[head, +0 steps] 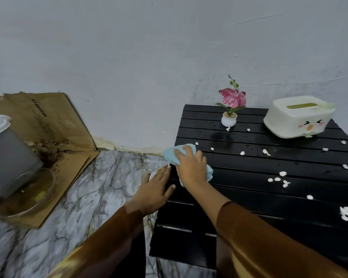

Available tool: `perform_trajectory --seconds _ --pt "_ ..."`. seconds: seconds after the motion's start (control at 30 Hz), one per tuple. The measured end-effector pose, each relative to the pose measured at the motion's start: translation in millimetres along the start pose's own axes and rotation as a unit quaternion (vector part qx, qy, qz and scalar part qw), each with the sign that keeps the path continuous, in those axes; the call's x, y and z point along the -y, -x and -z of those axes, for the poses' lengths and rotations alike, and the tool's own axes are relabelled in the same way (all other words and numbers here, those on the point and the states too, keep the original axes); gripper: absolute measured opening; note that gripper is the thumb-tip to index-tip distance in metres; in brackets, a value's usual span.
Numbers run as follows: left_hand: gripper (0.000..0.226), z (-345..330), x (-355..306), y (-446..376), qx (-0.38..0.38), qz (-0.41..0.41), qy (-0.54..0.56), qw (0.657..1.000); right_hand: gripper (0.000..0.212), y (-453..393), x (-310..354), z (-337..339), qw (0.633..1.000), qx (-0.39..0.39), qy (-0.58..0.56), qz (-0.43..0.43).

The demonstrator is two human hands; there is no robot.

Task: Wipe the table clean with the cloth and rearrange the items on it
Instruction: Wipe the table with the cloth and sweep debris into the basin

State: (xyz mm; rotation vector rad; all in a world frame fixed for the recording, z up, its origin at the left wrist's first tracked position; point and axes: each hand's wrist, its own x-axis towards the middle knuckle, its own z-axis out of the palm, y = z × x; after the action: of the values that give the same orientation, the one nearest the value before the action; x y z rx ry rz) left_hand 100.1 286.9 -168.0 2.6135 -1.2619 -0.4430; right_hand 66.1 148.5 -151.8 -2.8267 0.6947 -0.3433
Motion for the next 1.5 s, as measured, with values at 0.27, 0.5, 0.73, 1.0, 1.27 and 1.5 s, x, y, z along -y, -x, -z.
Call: perform_trajectory --seconds 0.27,0.5,0.73,1.0,1.27,1.5 --pt "0.070 4.2 4.0 -34.5 0.005 0.000 -0.015 1.000 0.045 -31.5 -83.9 17.5 0.990 -0.020 -0.013 -0.140" --pt "0.065 9.9 -2.5 -54.3 0.001 0.008 -0.020 1.000 0.036 9.0 -198.7 69.7 0.917 -0.121 -0.048 -0.378" --pt "0.061 18.3 -0.2 -79.7 -0.002 0.013 -0.014 1.000 0.039 -16.3 -138.8 78.1 0.939 -0.202 -0.065 -0.270" --pt "0.059 22.6 0.8 -101.6 0.000 0.024 -0.036 0.999 0.040 -71.9 -41.9 -2.8 0.995 -0.033 -0.007 -0.093" --pt "0.064 20.8 -7.1 -115.0 -0.007 0.032 -0.034 0.999 0.046 -66.5 -123.6 23.4 0.983 -0.039 -0.025 -0.178" --pt "0.068 32.7 -15.5 -117.3 0.012 0.037 -0.128 0.991 0.038 -14.3 -210.2 66.9 0.952 -0.075 -0.004 -0.297"
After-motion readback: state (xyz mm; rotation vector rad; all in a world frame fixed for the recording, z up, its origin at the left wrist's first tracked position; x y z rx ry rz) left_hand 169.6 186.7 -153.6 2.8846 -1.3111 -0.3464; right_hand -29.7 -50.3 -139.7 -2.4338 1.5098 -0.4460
